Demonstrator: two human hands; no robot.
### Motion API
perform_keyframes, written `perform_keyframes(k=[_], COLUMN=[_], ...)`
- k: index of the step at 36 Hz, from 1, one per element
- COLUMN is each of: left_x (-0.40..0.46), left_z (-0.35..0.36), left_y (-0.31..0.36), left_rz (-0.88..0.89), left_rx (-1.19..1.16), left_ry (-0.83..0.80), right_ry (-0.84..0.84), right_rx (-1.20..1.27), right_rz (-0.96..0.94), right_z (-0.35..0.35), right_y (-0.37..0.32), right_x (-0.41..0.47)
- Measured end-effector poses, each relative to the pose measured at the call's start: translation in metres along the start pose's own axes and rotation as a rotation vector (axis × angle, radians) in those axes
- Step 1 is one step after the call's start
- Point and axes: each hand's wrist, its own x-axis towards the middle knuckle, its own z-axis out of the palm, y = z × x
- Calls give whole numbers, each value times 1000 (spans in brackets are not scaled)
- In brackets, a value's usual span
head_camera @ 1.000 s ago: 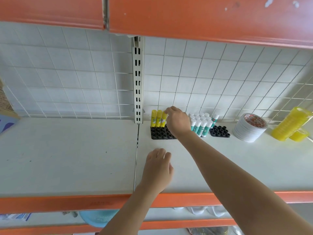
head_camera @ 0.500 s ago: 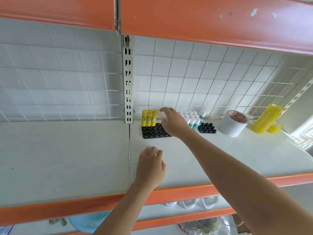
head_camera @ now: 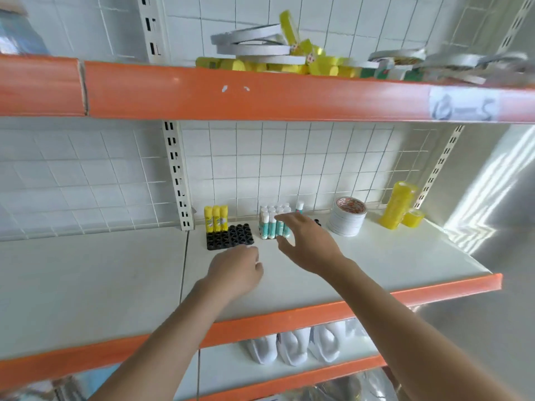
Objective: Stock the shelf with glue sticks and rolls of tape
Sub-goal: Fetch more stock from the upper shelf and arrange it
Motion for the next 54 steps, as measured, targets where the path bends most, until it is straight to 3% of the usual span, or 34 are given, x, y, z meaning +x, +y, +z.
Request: perform_keyframes(k=[11, 16, 28, 40, 54], left_x=[-29, -49, -86, -64, -4], left_z=[-86, -126, -208, -270, -306], left_y=[131, 188, 257, 216, 114], left_rz=[176, 260, 368, 220, 137], left_rx=[-35, -51, 20, 130, 205], left_ry=[271, 368, 643, 717, 887], right_ry=[241, 425, 673, 661, 403], right_rx=[-37, -105, -84, -176, -162], right_rz=[-18, -21, -171, -207, -209], right_z=[-121, -176, -266, -306, -288], right_y=[51, 61, 68, 39, -31], right_x=[-84, -116, -142, -88, 34])
